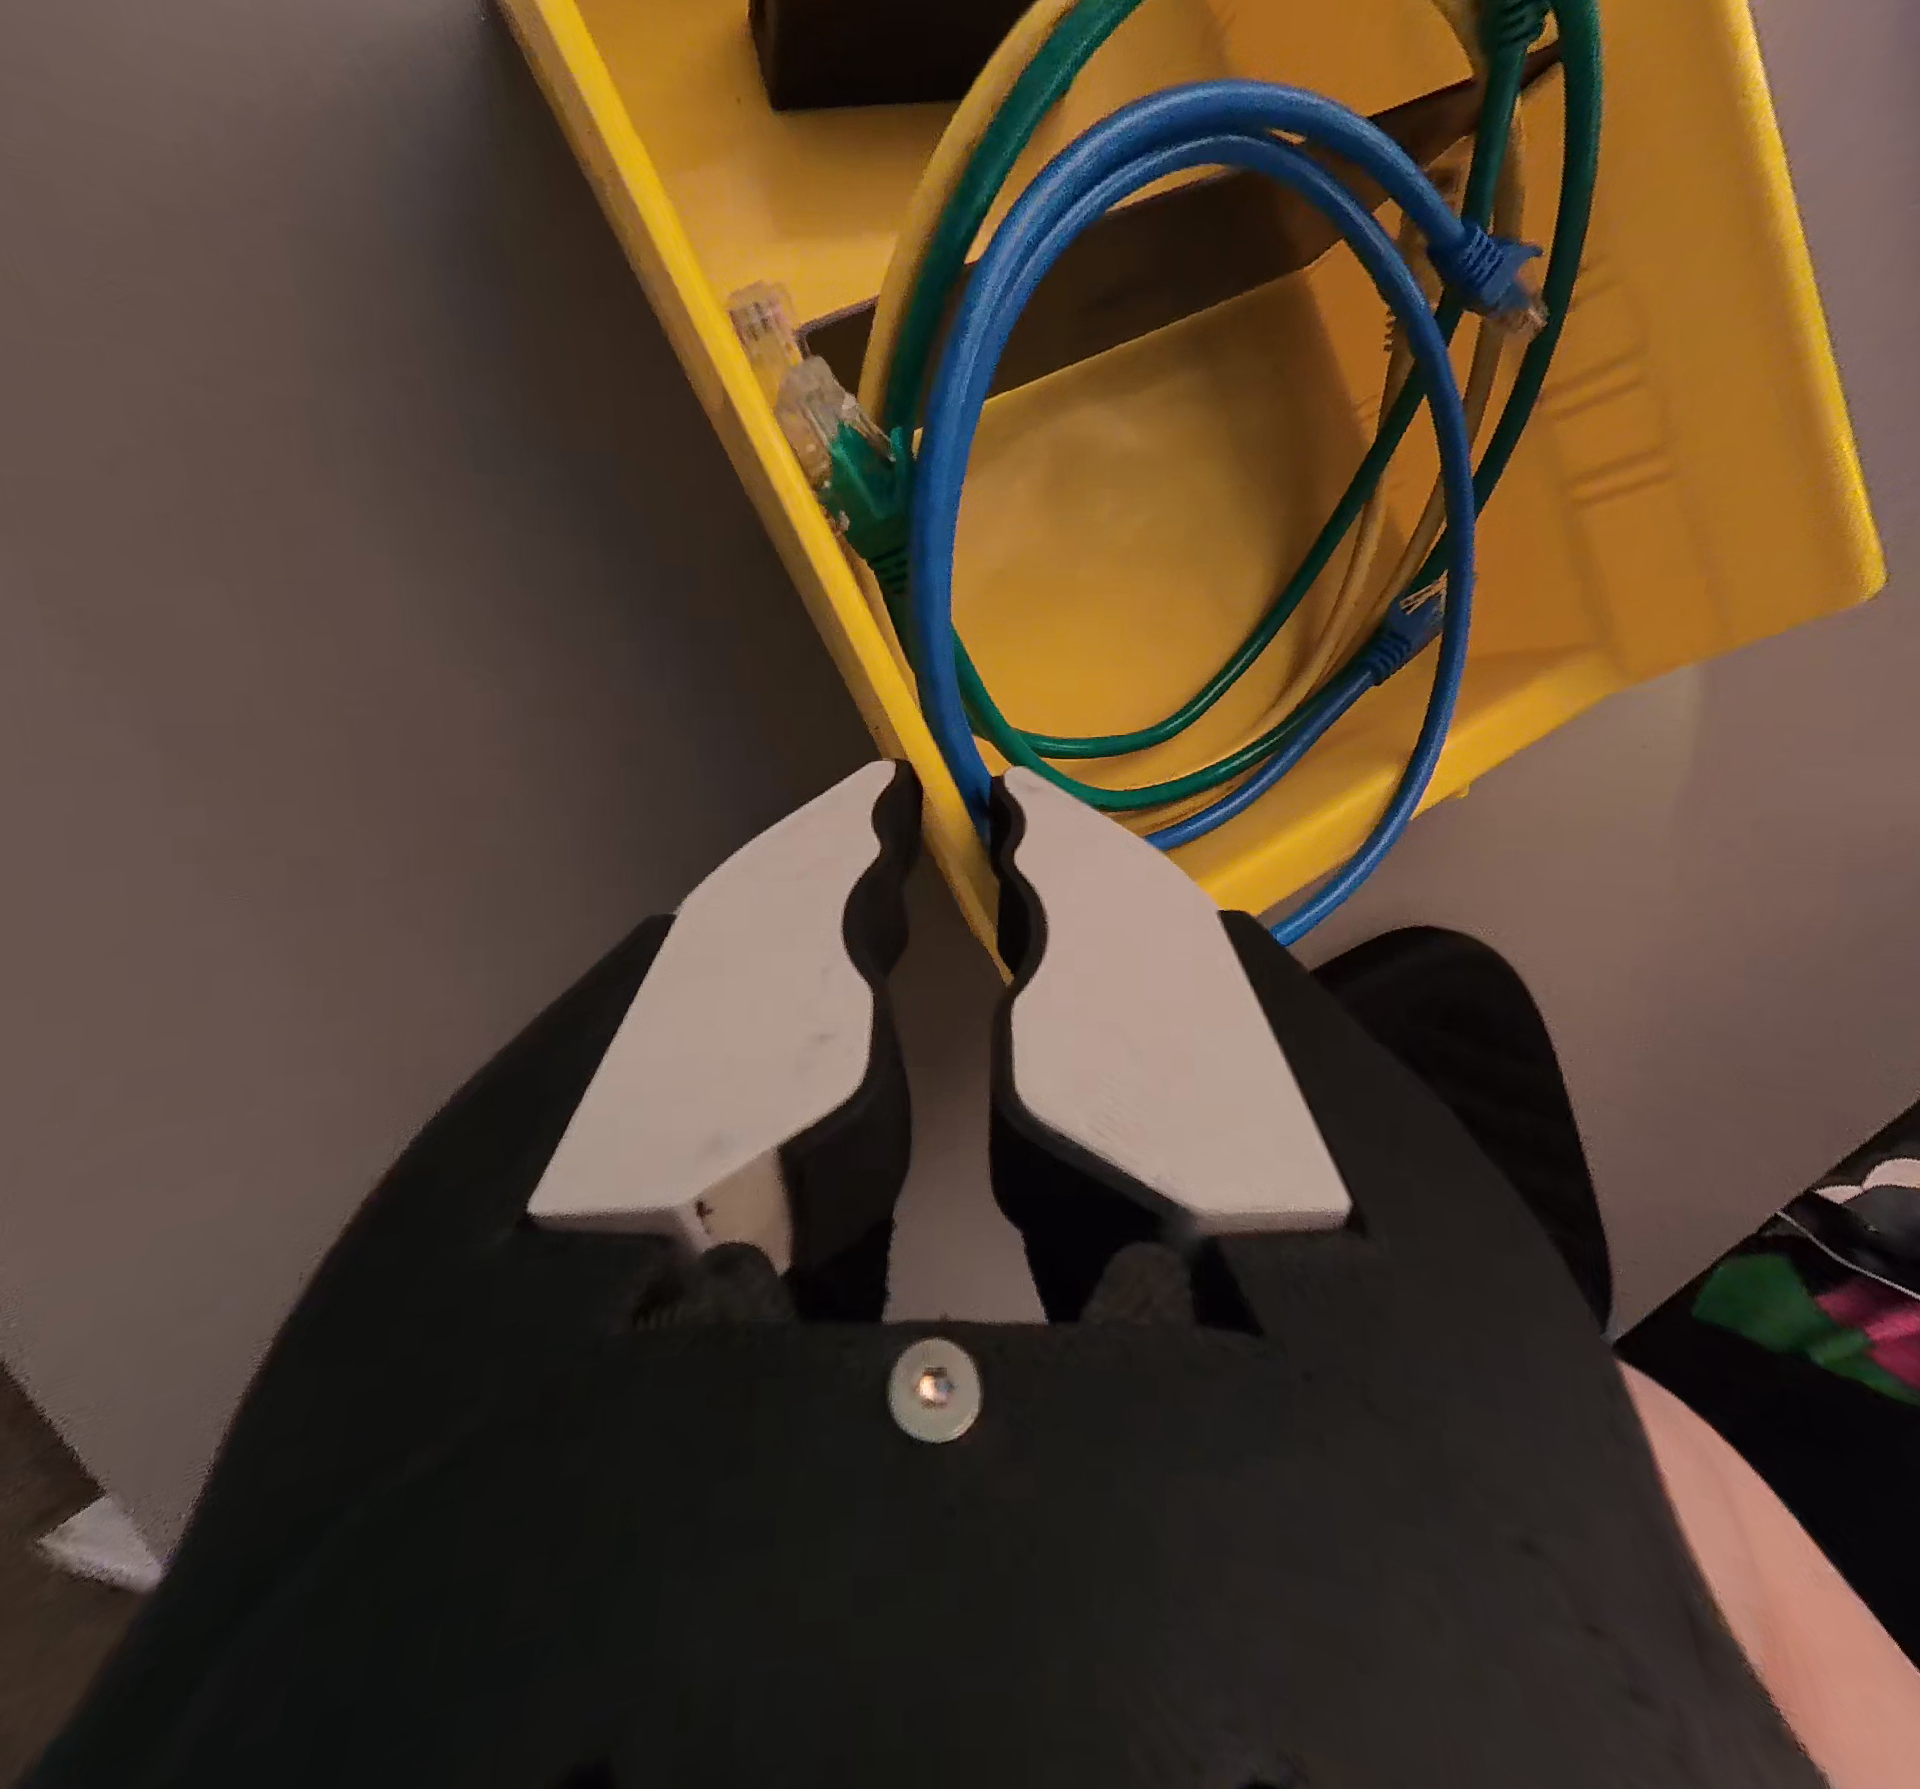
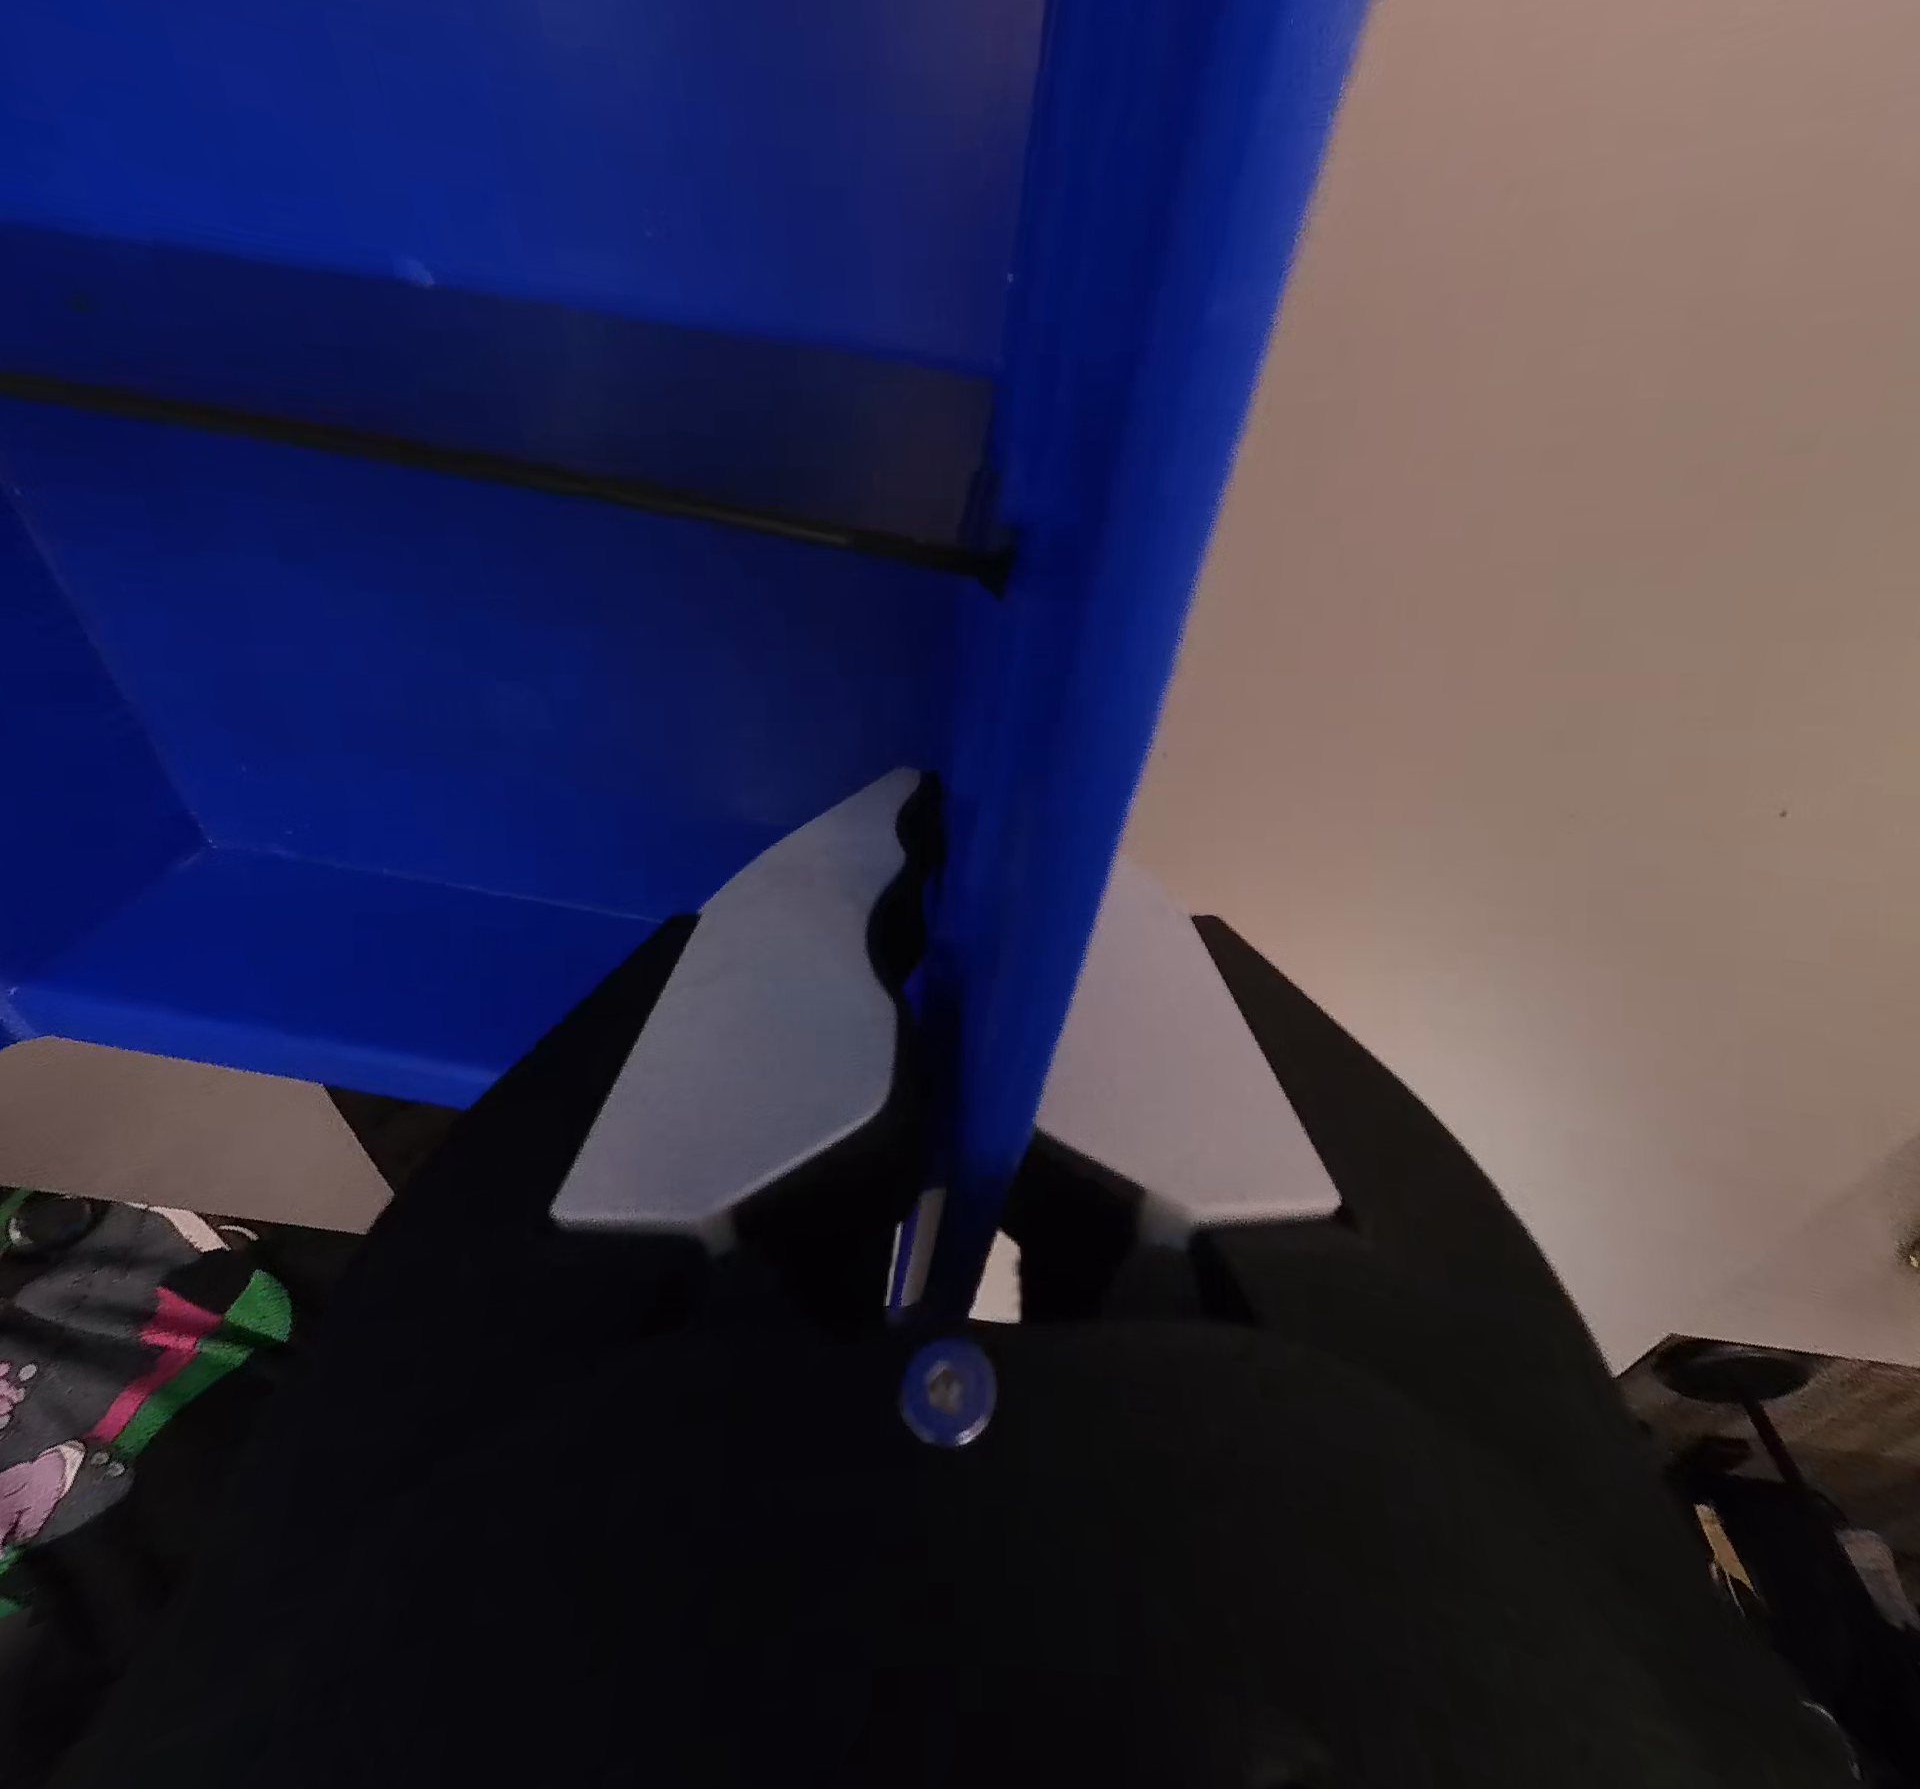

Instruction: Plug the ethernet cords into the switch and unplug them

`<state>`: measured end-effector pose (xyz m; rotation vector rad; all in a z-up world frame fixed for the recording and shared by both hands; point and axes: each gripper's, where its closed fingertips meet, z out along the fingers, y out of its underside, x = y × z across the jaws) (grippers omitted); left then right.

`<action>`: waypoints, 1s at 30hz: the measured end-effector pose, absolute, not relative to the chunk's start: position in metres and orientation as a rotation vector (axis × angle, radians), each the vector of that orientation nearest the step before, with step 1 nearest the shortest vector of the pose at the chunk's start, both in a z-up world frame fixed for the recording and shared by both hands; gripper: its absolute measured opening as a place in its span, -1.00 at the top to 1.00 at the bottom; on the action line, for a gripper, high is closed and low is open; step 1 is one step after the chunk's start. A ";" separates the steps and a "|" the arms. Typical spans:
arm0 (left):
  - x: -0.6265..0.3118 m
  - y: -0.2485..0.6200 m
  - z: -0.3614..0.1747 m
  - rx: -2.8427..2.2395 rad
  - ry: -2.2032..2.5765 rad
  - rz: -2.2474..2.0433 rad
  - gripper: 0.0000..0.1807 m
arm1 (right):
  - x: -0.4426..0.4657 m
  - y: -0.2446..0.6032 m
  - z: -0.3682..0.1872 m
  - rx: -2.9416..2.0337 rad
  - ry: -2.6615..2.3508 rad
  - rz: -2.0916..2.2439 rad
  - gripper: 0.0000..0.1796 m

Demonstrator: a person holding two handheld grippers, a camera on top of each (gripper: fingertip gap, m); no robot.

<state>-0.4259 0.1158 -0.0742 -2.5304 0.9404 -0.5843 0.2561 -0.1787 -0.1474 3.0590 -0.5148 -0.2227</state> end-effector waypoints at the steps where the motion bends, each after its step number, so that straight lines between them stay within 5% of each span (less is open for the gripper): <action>1: -0.425 0.116 -0.074 -2.533 0.929 -0.593 0.87 | 0.257 -0.179 -0.148 3.058 -0.522 -0.208 0.92; 11: -0.418 0.125 -0.014 -2.246 0.805 -0.600 0.88 | 0.257 -0.181 -0.145 3.136 -0.308 -0.032 0.60; 17: -0.417 0.135 -0.040 -2.412 0.772 -0.405 0.47 | 0.260 -0.167 -0.120 3.302 -0.371 -0.115 0.65; 22: -0.432 0.134 -0.071 -2.581 0.782 -0.289 0.66 | 0.257 -0.166 -0.128 3.247 -0.321 -0.121 0.65; 24: -0.423 0.129 -0.073 -2.612 0.750 -0.452 0.89 | 0.267 -0.166 -0.131 3.225 -0.304 -0.007 0.78; 30: -0.430 0.127 -0.072 -2.630 0.617 -0.591 0.92 | 0.285 -0.156 -0.131 3.182 -0.405 -0.023 0.81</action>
